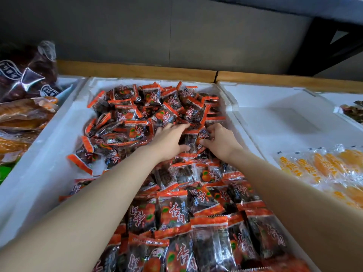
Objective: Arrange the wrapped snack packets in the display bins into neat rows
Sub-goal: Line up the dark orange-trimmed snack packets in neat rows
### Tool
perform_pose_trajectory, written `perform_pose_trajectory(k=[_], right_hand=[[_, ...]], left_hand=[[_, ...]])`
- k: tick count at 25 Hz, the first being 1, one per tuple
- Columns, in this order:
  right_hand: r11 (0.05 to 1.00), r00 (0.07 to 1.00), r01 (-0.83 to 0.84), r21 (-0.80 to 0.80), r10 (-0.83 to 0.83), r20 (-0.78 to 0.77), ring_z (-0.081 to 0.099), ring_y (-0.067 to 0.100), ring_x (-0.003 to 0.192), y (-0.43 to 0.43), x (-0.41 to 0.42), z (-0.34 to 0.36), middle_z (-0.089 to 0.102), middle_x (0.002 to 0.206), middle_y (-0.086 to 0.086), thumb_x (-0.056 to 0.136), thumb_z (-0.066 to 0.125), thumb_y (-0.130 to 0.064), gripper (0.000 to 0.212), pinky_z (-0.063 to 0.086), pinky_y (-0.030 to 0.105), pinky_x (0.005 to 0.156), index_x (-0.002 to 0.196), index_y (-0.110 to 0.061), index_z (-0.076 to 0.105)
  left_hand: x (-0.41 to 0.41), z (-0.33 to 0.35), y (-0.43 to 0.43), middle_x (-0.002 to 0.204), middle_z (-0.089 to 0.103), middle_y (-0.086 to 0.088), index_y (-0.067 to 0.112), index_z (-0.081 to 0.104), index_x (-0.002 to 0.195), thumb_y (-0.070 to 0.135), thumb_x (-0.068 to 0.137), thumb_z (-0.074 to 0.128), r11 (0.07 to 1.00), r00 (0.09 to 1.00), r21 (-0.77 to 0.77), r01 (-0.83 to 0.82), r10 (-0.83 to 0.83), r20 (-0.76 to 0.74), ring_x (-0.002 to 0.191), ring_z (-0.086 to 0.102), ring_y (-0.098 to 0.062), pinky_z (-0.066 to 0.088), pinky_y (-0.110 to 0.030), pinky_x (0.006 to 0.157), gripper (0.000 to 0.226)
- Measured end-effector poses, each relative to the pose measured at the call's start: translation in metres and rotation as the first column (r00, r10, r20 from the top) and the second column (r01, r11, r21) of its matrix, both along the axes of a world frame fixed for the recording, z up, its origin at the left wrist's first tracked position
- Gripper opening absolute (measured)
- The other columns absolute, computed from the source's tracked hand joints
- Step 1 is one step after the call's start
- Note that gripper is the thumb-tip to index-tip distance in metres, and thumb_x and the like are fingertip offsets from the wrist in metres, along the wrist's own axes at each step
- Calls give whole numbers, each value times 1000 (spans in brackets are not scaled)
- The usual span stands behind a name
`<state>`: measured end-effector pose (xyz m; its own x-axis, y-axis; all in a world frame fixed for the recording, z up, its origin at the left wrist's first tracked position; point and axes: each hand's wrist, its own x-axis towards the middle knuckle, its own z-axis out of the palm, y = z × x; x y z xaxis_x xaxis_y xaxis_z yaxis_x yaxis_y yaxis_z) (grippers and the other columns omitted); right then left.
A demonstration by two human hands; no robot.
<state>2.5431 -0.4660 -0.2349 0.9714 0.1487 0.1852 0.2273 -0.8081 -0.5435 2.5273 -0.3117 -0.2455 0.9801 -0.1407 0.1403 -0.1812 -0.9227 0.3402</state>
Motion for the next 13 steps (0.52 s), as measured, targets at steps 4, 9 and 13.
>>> perform_pose_trajectory(k=[4, 9, 13], right_hand=[[998, 997, 18, 63, -23, 79, 58, 24, 108, 6, 4, -1, 62, 118, 12, 89, 61, -14, 36, 41, 22, 80, 123, -5, 53], [993, 986, 45, 109, -62, 152, 60, 22, 91, -1, 3, 6, 65, 109, 10, 89, 55, -3, 24, 46, 25, 73, 112, -7, 63], [954, 968, 99, 283, -159, 194, 52, 6, 68, -14, -7, 21, 60, 90, -1, 89, 55, -4, 18, 37, 5, 48, 103, -12, 61]], left_hand=[[14, 1, -9, 155, 21, -9, 20, 22, 151, 33, 83, 70, 997, 999, 57, -52, 51, 9, 145, 7, -32, 7, -51, 116, 83], [11, 12, -7, 132, 42, -7, 17, 47, 133, 44, 77, 74, 983, 993, 164, -85, 71, 93, 128, 27, -28, 23, -43, 106, 68], [-13, 22, -12, 109, 59, 2, 17, 55, 99, 36, 78, 74, 996, 938, -87, -25, 54, 342, 112, 47, -22, 33, -42, 102, 34]])
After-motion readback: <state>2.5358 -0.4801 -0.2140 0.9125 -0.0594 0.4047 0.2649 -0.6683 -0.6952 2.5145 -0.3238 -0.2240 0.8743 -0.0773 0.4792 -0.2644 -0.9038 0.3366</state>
